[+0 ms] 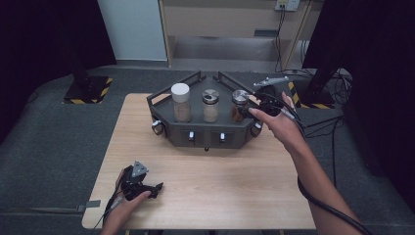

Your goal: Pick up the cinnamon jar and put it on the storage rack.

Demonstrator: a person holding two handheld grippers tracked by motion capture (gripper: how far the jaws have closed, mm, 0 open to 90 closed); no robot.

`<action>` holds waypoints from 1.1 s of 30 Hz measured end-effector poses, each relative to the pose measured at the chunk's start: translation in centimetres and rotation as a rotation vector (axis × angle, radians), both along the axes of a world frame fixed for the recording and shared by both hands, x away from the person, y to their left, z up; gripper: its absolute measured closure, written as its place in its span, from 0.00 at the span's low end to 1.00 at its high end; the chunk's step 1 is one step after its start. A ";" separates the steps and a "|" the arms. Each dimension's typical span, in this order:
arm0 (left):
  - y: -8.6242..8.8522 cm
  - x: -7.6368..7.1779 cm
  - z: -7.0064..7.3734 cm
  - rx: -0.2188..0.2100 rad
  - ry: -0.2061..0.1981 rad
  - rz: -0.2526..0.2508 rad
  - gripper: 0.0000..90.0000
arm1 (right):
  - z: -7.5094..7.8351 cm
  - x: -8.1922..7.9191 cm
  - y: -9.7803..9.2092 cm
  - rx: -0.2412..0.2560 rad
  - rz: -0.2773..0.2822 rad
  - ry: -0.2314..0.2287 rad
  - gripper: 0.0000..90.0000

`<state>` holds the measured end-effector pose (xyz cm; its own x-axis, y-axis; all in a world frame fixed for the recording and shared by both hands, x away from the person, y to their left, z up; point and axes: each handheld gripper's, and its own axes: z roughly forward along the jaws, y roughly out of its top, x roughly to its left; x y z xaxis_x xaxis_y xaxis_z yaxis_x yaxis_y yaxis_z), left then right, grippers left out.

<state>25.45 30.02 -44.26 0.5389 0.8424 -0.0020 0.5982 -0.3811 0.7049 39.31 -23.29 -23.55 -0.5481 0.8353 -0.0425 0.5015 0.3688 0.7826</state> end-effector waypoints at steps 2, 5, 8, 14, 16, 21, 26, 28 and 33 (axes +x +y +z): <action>0.0 0.0 0.0 0.000 0.000 0.000 0.00 | -0.1 -0.3 -0.2 0.002 -0.003 -0.001 0.03; 0.0 0.0 0.0 -0.001 -0.001 0.000 0.00 | -0.3 -0.6 -0.5 0.001 -0.007 -0.006 0.03; 0.0 0.0 0.0 -0.001 -0.001 0.001 0.00 | -0.4 -0.9 -0.8 0.003 -0.009 -0.007 0.03; 0.0 0.0 0.0 -0.001 0.000 0.002 0.00 | -0.5 -1.4 -1.2 -0.007 -0.006 0.001 0.04; 0.0 0.0 0.0 -0.002 0.000 0.003 0.00 | -0.6 -1.7 -1.3 -0.008 -0.007 0.005 0.04; 0.0 0.0 0.0 0.000 0.000 0.002 0.00 | -0.8 -2.4 -1.9 0.002 -0.004 0.011 0.03; 0.0 0.0 0.0 0.000 0.000 0.002 0.00 | -1.1 -3.0 -2.3 -0.001 -0.003 0.016 0.04; 0.0 0.0 0.0 0.000 0.000 0.002 0.00 | -1.2 -3.1 -2.4 -0.004 0.002 0.024 0.04; 0.0 0.0 0.0 0.000 0.000 0.003 0.00 | -1.6 -3.7 -2.7 0.000 -0.005 0.023 0.04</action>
